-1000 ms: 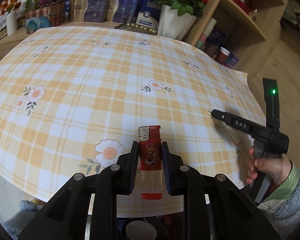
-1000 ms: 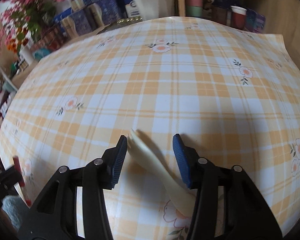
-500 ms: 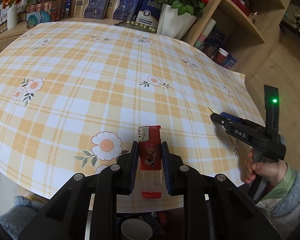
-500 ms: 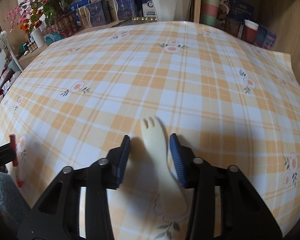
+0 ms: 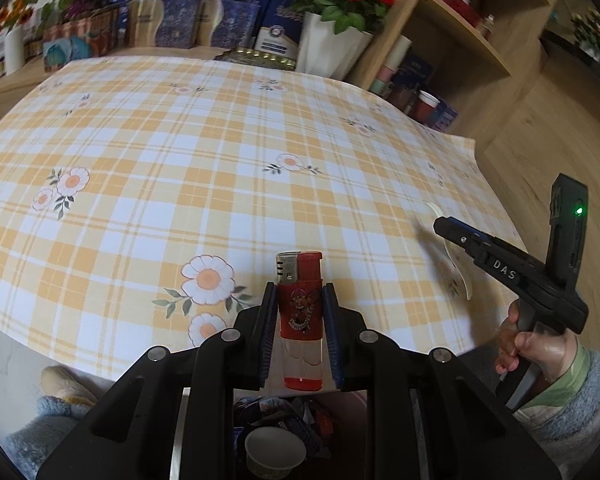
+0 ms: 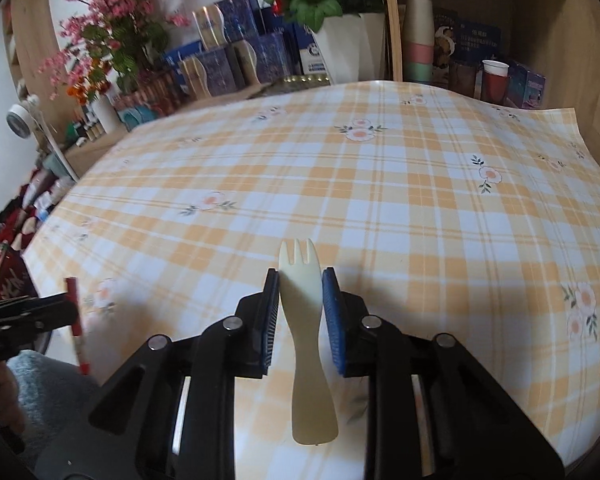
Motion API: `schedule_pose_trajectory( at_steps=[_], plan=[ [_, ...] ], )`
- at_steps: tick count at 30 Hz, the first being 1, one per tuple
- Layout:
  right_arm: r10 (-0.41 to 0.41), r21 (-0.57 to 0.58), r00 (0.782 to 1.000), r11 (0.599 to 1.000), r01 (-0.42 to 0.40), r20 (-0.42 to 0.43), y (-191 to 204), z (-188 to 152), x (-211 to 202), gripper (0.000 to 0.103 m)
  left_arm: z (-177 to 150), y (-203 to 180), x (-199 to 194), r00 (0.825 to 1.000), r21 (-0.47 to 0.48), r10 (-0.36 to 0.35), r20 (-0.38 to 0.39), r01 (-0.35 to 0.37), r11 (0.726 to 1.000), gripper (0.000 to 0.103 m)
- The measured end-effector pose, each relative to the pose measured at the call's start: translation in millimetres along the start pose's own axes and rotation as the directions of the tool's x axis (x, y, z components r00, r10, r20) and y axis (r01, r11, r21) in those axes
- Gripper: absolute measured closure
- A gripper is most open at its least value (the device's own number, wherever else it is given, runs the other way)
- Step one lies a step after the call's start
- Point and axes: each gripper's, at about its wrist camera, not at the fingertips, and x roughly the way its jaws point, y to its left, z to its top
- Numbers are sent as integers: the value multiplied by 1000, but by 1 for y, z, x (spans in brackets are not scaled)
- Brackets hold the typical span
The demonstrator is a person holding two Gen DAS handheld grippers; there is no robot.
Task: Collect trash
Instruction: 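Carry the lighter and the fork over the brown bin with both grippers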
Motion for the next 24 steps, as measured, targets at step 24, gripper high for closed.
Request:
schedule_pose_trajectory(
  at_steps=[24],
  plan=[
    [139, 42, 990, 989, -139, 8, 49, -70, -88, 78, -107, 5, 11, 936, -11, -70, -345, 70, 997, 92]
  ],
)
